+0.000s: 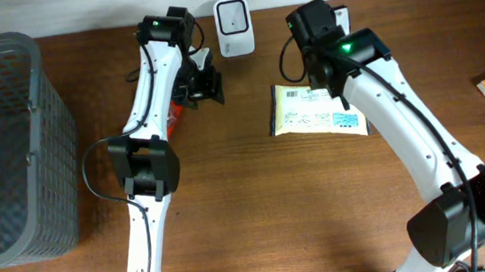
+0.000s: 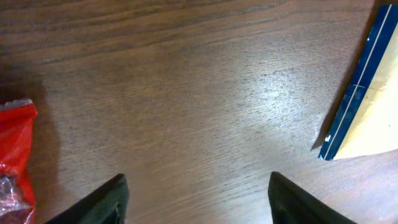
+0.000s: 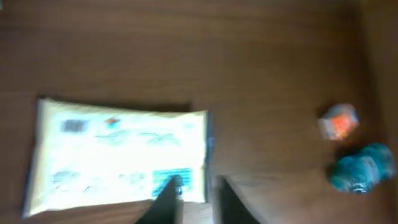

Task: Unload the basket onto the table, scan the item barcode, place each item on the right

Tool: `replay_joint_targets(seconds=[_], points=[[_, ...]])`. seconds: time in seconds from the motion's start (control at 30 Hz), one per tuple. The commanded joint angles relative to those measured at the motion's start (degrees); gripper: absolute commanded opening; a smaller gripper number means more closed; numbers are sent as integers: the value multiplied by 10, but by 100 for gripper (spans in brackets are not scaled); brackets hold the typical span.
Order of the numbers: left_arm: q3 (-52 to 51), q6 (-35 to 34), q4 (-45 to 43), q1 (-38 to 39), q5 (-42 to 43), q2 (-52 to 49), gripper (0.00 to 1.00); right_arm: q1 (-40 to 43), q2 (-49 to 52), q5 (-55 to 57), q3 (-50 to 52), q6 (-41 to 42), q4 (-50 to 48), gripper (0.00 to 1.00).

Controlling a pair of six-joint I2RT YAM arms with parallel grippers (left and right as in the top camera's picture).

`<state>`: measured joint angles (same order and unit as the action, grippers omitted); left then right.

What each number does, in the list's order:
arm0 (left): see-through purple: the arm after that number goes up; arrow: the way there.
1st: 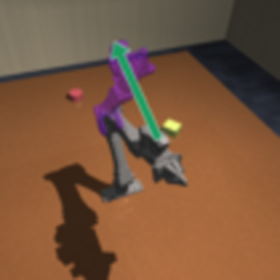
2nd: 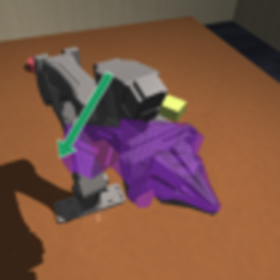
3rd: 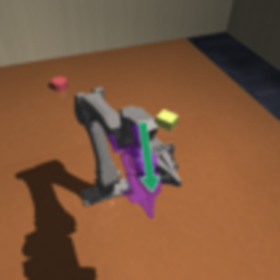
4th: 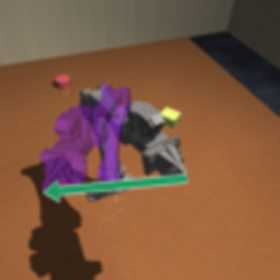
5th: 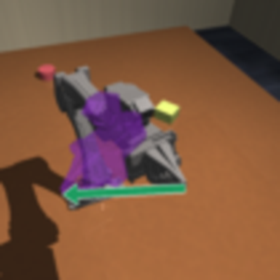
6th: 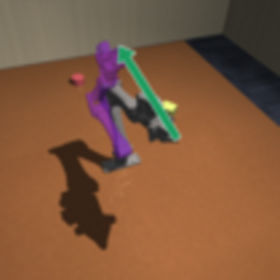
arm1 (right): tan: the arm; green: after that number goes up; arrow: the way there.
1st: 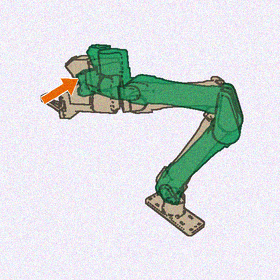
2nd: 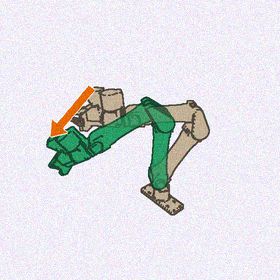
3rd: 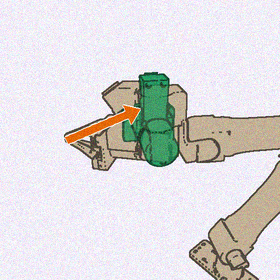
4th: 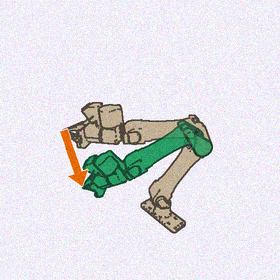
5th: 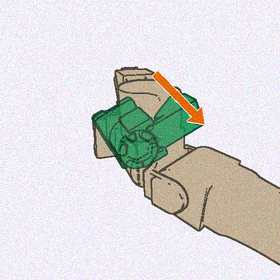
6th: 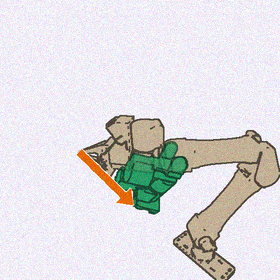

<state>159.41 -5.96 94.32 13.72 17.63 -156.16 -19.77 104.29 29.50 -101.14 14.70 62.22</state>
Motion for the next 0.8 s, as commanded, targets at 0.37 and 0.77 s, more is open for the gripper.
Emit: replay_joint_targets(seconds=[0.37, 0.77], points=[[-1, 32, -31, 63, 85, -75, 47, 236, 178, -320, -6, 10, 10, 4], [-1, 28, -39, 63, 44, -80, 4, 247, 238, -198, 0, 42, -1, 4]])
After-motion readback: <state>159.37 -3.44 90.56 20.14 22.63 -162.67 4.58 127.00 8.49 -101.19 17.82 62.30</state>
